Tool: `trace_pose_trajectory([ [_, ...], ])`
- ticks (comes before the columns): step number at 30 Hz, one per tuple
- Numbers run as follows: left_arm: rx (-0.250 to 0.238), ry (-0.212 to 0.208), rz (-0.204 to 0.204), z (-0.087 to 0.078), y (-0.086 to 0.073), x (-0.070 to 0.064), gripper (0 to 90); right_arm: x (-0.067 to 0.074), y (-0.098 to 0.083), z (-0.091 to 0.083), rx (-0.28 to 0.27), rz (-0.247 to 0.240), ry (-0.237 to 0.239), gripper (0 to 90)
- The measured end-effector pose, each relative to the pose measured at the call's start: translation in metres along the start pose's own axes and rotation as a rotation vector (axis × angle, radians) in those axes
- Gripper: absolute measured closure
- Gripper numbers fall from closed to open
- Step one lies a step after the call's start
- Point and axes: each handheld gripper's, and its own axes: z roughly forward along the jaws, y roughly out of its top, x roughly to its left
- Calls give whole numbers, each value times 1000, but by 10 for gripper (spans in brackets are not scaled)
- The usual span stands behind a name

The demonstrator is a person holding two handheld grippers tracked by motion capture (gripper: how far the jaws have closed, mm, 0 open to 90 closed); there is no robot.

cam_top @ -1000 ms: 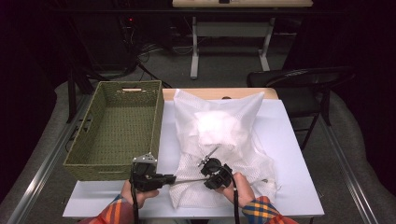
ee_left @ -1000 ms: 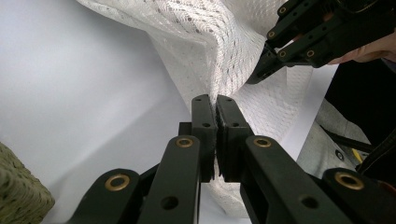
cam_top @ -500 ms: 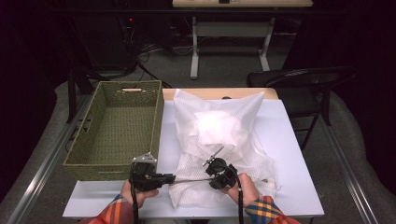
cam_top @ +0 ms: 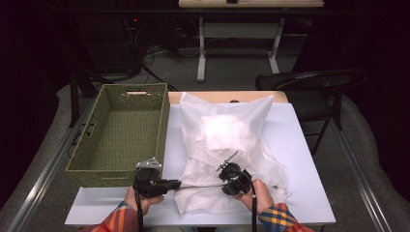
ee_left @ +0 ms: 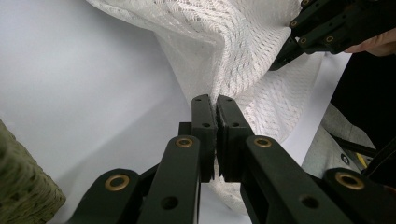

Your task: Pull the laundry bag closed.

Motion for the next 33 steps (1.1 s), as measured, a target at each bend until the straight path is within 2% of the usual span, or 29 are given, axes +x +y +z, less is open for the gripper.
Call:
trace_pose_trajectory([
  [6, 13, 9, 25, 1, 0, -4, 868, -2, -5, -3, 0, 16, -4, 866],
  [17, 21, 40, 21, -1, -2, -3, 870, -10, -13, -8, 1, 35, -23, 866],
  [25, 17, 72, 10, -2, -2, -2, 870, -24, -24, -19, -13, 61, -45, 866],
  [27, 23, 77, 18, -2, -3, -2, 870, -28, -28, -22, -17, 69, -47, 866],
  [28, 23, 75, 20, -2, -3, -1, 870, -28, -29, -24, -17, 84, -47, 866],
  [32, 17, 82, 19, -5, -4, 0, 870, -31, -32, -27, -23, 77, -60, 866],
  [33, 16, 82, 18, -5, -4, 0, 870, -30, -33, -27, -21, 89, -60, 866],
])
